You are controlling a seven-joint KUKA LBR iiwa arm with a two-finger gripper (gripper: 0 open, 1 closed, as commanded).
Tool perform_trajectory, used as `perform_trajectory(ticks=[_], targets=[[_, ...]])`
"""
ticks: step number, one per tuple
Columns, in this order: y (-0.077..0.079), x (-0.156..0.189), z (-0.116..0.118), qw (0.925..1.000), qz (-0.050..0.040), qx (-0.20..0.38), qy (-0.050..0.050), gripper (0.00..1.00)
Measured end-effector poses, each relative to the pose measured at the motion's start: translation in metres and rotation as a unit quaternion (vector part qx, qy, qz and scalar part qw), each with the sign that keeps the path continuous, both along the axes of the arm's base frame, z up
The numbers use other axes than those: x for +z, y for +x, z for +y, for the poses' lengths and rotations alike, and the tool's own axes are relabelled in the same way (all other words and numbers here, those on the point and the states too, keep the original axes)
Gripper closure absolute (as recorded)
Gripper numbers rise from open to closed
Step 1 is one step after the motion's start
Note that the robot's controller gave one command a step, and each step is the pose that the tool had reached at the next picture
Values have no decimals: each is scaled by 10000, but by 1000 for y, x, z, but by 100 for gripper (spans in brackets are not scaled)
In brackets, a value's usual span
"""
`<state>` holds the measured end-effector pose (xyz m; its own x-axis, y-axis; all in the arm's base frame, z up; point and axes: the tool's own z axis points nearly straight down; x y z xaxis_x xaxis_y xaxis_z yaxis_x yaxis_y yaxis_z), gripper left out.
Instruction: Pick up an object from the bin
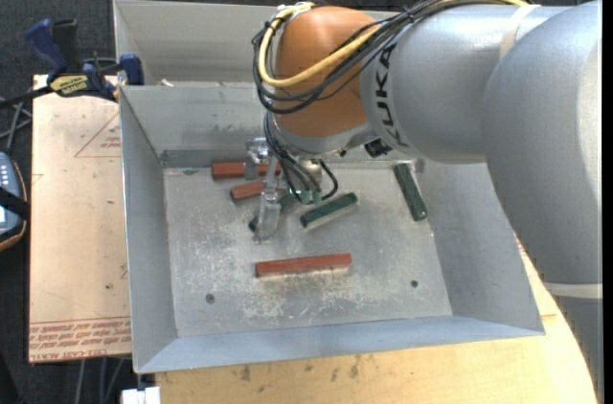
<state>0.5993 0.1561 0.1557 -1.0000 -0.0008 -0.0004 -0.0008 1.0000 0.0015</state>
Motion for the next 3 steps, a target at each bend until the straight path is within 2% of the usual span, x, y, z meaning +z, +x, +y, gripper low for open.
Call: perform_trajectory(ticks=[1, 2, 3], targets=[[-2, -21, -14, 9990, -42, 437, 12, 0], [-14, -64, -36, 9857, -8, 1688, -4, 0], [33, -82, -63, 9825, -48, 1864, 3, 100]])
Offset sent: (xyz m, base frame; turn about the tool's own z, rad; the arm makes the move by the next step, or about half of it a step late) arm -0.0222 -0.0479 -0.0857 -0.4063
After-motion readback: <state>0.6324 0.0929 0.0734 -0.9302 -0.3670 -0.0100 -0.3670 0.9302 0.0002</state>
